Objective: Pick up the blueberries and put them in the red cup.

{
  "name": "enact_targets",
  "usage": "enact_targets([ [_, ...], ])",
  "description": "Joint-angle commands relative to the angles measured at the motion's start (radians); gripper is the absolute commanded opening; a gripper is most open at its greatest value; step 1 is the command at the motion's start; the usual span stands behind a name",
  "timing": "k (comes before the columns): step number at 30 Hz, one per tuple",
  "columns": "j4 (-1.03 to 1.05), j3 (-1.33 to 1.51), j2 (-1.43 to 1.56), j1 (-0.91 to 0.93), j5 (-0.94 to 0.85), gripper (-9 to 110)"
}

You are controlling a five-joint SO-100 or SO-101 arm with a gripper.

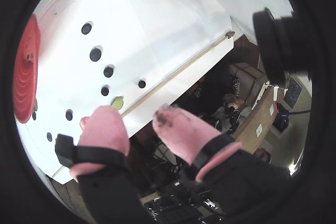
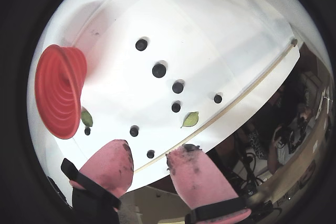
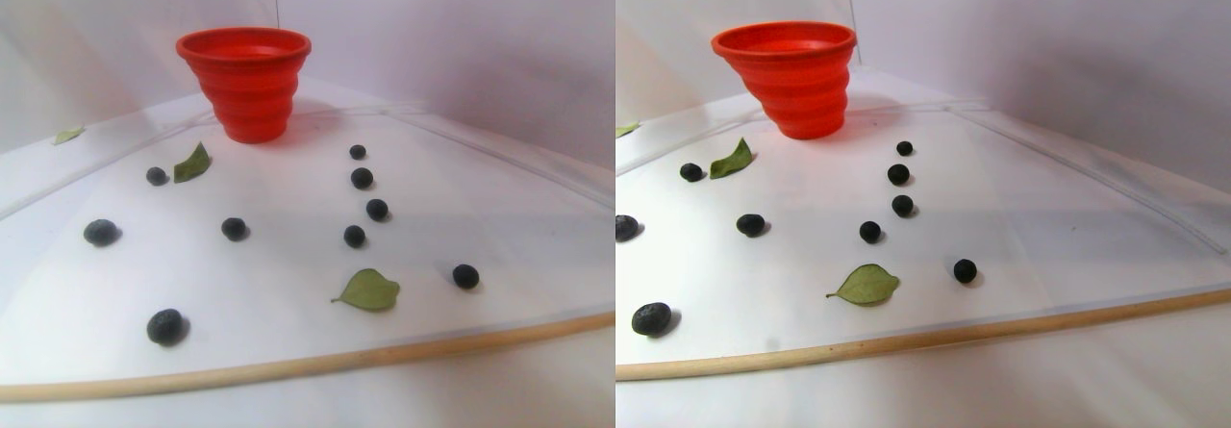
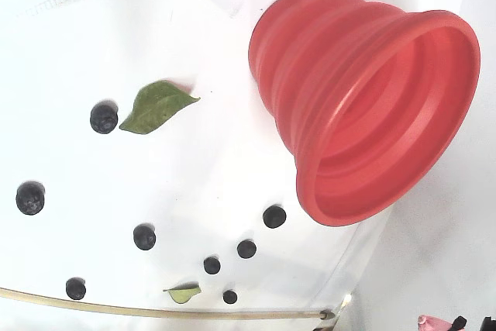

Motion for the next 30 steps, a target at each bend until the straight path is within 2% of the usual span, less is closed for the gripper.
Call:
enact_targets([
  [1,-0.094,0.021,-0.021,0.026,-0.014,12],
  [11,-0.264,0.08,-0.137,0.021,-0.003,13],
  [30,-0.589,0.235,-0.304,-0.012,0.121,14],
])
